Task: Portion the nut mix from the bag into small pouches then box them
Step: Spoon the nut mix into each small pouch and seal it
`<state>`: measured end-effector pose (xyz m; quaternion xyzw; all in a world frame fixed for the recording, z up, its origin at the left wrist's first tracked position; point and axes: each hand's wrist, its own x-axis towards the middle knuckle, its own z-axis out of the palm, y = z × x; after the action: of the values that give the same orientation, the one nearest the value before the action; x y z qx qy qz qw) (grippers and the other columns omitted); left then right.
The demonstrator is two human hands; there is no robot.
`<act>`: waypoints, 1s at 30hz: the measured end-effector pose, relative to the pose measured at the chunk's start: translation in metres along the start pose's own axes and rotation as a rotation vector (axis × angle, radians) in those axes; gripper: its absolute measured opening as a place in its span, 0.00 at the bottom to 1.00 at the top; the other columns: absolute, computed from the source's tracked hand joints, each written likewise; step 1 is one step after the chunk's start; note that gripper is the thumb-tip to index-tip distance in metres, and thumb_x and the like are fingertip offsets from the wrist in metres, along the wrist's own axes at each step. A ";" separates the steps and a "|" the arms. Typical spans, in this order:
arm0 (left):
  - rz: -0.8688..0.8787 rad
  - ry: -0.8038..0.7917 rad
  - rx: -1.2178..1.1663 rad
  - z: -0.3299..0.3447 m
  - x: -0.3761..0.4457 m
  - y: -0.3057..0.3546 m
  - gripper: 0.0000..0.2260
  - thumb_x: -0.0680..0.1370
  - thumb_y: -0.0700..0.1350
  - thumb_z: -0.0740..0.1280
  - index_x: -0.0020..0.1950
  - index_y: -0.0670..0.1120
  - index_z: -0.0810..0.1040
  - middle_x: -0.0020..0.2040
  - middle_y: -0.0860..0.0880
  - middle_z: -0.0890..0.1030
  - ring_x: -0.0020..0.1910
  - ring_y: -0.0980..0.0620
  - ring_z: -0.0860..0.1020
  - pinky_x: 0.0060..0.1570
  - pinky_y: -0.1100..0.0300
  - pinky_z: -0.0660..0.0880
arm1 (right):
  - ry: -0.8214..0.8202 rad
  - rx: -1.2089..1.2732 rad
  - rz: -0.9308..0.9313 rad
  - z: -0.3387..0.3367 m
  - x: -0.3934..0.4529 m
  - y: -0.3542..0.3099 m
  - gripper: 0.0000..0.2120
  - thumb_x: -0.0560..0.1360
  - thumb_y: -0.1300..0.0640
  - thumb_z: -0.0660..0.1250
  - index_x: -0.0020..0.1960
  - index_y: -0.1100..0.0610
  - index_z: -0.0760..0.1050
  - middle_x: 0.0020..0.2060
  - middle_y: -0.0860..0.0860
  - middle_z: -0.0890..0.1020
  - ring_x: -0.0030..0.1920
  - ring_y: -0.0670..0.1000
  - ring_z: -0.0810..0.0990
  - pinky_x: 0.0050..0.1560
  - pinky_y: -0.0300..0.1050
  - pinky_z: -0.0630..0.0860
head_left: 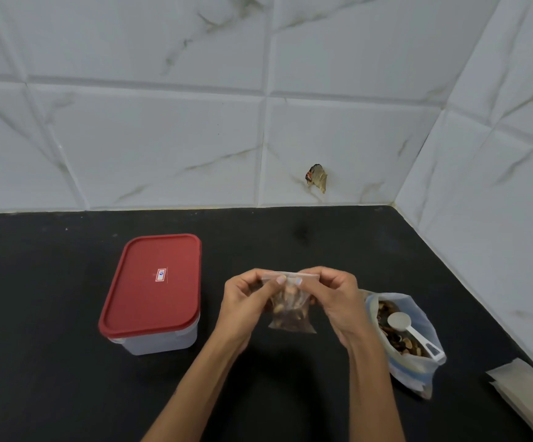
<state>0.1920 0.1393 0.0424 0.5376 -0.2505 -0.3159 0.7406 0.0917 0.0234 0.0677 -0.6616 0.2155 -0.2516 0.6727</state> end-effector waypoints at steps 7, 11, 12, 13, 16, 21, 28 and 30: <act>-0.023 0.046 0.074 0.000 0.001 -0.002 0.03 0.75 0.38 0.69 0.44 0.42 0.82 0.42 0.42 0.84 0.44 0.47 0.83 0.48 0.48 0.79 | 0.019 -0.110 -0.021 0.005 0.002 0.003 0.09 0.72 0.67 0.68 0.35 0.60 0.81 0.29 0.51 0.82 0.32 0.44 0.80 0.34 0.35 0.74; -0.011 0.080 0.080 0.001 0.001 -0.002 0.03 0.75 0.38 0.69 0.44 0.43 0.83 0.42 0.44 0.85 0.45 0.47 0.84 0.47 0.51 0.80 | 0.022 -0.130 -0.031 0.005 0.002 0.005 0.07 0.73 0.65 0.67 0.38 0.59 0.81 0.31 0.50 0.82 0.35 0.45 0.81 0.36 0.37 0.76; -0.003 0.089 0.082 0.001 0.000 -0.002 0.03 0.74 0.39 0.69 0.44 0.43 0.83 0.42 0.45 0.85 0.45 0.47 0.84 0.46 0.52 0.80 | 0.022 -0.127 -0.030 0.005 0.002 0.006 0.06 0.74 0.65 0.67 0.40 0.60 0.81 0.32 0.50 0.83 0.35 0.45 0.81 0.36 0.36 0.76; 0.006 0.097 0.085 0.001 0.000 -0.002 0.03 0.74 0.39 0.70 0.44 0.43 0.83 0.41 0.45 0.85 0.45 0.48 0.84 0.45 0.54 0.80 | 0.024 -0.121 -0.029 0.005 0.001 0.006 0.05 0.74 0.65 0.67 0.41 0.61 0.81 0.32 0.49 0.82 0.35 0.44 0.81 0.35 0.35 0.75; 0.011 0.116 0.072 0.002 0.000 -0.002 0.03 0.74 0.39 0.70 0.45 0.43 0.83 0.40 0.46 0.85 0.43 0.50 0.84 0.42 0.59 0.80 | 0.048 -0.106 -0.021 0.006 0.002 0.006 0.04 0.73 0.65 0.68 0.43 0.62 0.81 0.31 0.48 0.82 0.32 0.41 0.80 0.32 0.31 0.72; -0.010 0.123 0.046 -0.001 0.000 -0.004 0.04 0.74 0.40 0.70 0.46 0.43 0.83 0.42 0.44 0.85 0.45 0.48 0.84 0.44 0.56 0.80 | 0.090 -0.101 -0.007 0.008 0.001 0.006 0.06 0.72 0.67 0.67 0.39 0.60 0.81 0.31 0.49 0.82 0.33 0.43 0.80 0.32 0.34 0.75; -0.027 0.158 -0.010 -0.006 0.004 -0.005 0.04 0.77 0.38 0.67 0.47 0.38 0.81 0.45 0.40 0.84 0.46 0.44 0.83 0.46 0.51 0.80 | 0.150 -0.087 -0.018 0.006 0.000 0.007 0.08 0.73 0.68 0.66 0.37 0.62 0.80 0.30 0.49 0.82 0.32 0.41 0.79 0.32 0.33 0.75; -0.025 0.156 -0.038 -0.006 0.005 -0.005 0.03 0.76 0.38 0.67 0.45 0.39 0.81 0.43 0.42 0.84 0.45 0.46 0.83 0.44 0.52 0.81 | 0.152 -0.079 -0.024 0.006 0.001 0.008 0.08 0.74 0.68 0.65 0.37 0.62 0.79 0.30 0.48 0.82 0.31 0.40 0.79 0.32 0.32 0.74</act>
<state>0.1987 0.1388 0.0361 0.5494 -0.1790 -0.2870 0.7640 0.0962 0.0273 0.0604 -0.6691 0.2679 -0.3004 0.6248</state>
